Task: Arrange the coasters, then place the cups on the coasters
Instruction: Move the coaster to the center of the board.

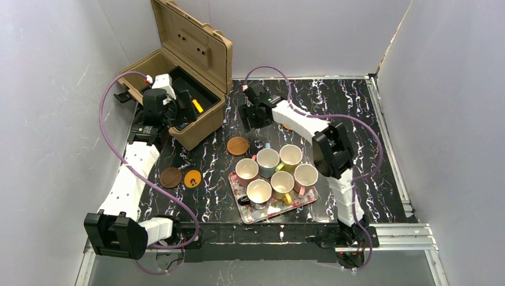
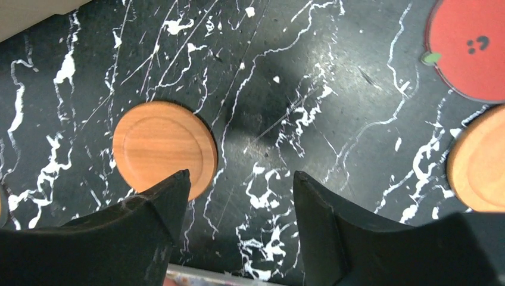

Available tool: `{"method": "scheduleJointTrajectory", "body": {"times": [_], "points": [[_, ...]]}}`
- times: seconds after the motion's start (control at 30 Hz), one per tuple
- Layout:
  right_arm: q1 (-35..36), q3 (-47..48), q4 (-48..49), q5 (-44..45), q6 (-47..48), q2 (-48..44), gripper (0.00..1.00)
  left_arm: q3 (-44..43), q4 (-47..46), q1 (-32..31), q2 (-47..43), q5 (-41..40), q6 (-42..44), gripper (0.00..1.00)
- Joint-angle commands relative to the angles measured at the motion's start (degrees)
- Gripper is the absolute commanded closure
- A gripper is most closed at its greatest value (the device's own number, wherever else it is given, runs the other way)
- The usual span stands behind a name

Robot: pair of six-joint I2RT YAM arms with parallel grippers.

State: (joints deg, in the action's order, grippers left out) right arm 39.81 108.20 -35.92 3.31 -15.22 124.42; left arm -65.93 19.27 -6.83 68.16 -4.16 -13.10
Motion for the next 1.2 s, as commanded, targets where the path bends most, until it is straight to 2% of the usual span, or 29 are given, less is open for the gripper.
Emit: {"method": "scheduleJointTrajectory", "body": {"times": [0.0, 0.13, 0.87, 1.17], "points": [[1.8, 7.1, -4.9, 2.8, 0.0, 4.1, 0.30, -0.1, -0.6, 0.7, -1.9, -4.6, 3.6, 0.06], [2.5, 8.1, -5.3, 2.8, -0.6, 6.7, 0.34, 0.2, -0.7, 0.9, -2.9, -7.2, 5.1, 0.06], [4.0, 8.5, -5.6, 3.5, -1.9, 12.3, 0.40, -0.1, -0.7, 0.9, -3.1, -3.4, 4.0, 0.05], [3.7, 5.1, -6.4, 10.5, -1.4, 9.7, 0.46, -0.2, -0.6, 0.9, -2.9, -3.0, 3.8, 0.05]]}}
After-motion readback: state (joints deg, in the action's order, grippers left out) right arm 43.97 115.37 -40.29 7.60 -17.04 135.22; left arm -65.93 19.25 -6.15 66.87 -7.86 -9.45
